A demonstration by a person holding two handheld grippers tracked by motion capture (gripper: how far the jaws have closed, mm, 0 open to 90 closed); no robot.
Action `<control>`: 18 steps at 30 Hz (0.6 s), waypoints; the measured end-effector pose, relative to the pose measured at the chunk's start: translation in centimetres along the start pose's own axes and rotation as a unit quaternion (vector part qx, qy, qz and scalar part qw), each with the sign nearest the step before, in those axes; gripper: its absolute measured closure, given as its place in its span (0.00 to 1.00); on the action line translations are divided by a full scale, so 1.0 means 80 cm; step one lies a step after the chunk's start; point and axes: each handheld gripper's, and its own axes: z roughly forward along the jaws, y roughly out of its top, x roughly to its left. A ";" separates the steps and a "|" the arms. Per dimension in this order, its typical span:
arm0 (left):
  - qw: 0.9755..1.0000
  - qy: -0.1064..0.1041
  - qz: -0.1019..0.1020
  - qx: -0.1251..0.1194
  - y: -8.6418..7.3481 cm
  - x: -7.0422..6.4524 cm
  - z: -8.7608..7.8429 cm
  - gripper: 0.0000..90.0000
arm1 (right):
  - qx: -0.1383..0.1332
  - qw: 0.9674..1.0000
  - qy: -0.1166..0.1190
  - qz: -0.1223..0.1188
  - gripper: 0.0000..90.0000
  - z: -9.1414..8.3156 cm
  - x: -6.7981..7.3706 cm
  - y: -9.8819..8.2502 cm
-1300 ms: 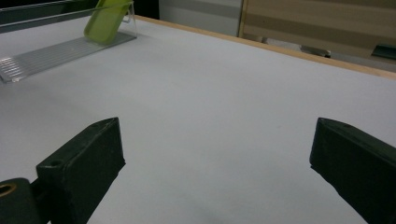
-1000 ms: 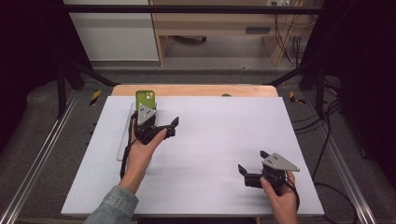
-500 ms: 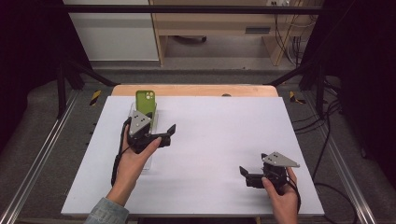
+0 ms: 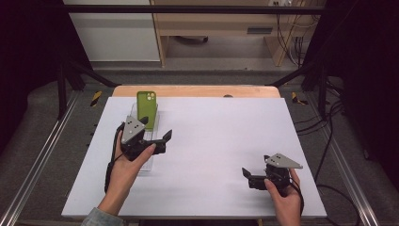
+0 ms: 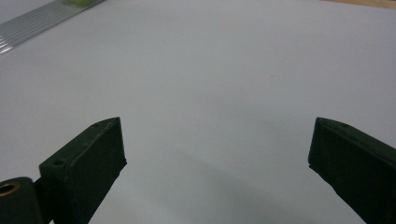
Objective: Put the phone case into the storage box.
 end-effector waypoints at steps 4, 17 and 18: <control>1.000 -0.001 0.003 -0.005 0.000 0.001 -0.008 0.07 | 0.001 1.000 0.000 0.001 0.05 0.001 0.000 0.000; 1.000 0.003 -0.009 -0.030 -0.007 0.015 -0.038 0.05 | 0.003 1.000 -0.001 0.002 0.05 0.001 0.000 0.000; 0.999 0.004 -0.009 -0.032 -0.008 0.015 -0.040 0.05 | 0.003 1.000 -0.001 0.002 0.05 0.001 0.000 0.000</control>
